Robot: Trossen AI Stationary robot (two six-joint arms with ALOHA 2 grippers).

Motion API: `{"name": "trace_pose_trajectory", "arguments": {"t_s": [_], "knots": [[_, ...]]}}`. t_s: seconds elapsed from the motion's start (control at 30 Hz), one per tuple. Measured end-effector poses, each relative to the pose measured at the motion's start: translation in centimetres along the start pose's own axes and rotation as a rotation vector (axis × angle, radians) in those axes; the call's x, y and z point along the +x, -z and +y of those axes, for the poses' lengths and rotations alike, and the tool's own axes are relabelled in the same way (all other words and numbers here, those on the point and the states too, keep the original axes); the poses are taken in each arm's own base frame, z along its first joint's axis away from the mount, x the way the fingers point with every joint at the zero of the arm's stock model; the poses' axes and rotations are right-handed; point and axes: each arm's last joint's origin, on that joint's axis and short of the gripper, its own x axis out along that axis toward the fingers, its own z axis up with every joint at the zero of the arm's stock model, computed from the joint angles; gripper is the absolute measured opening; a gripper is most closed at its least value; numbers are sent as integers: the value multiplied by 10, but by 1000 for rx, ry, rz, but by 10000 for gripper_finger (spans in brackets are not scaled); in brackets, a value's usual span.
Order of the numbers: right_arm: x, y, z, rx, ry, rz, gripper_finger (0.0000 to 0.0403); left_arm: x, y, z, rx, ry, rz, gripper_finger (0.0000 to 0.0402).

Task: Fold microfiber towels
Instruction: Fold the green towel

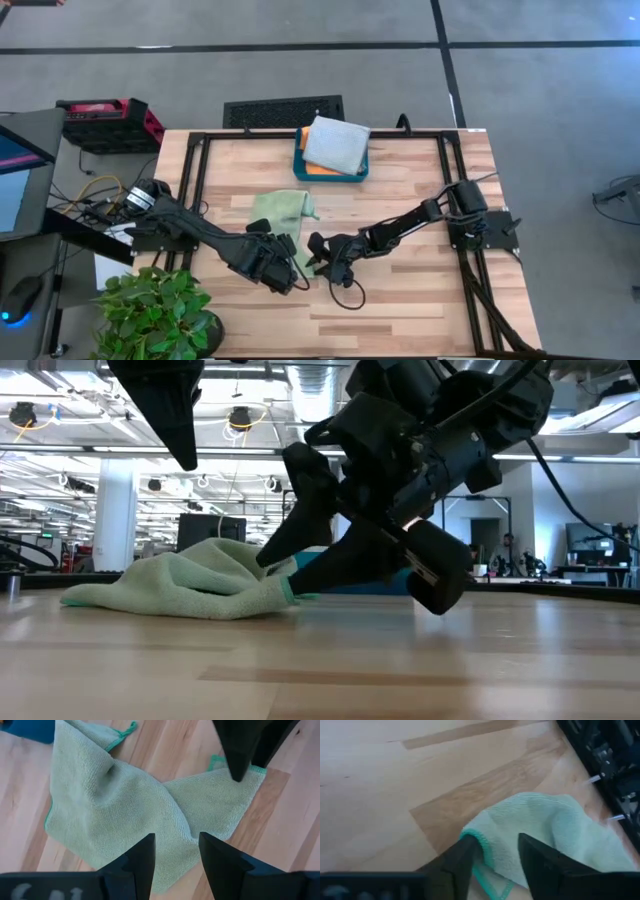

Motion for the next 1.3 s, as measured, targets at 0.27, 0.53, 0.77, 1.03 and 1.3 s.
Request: {"name": "trace_pose_trajectory", "arguments": {"t_s": [0.27, 0.53, 0.77, 1.03, 1.3], "knots": [[0, 1, 1, -1, -5, 4, 19, 0, 0, 0, -12, 0, 0, 146], [-30, -15, -19, 113, 26, 46, 5, 1, 5, -6, -35, -3, -39, 146], [-85, -39, -43, 175, 76, 81, 4, 9, 17, -21, -205, 64, -93, 146], [-103, -46, -48, 219, 84, 72, 2, 40, 41, -40, -130, 167, -179, 145], [-106, -42, -66, 255, 343, 165, 1, 50, 60, -48, 92, 75, -411, 145]]}}
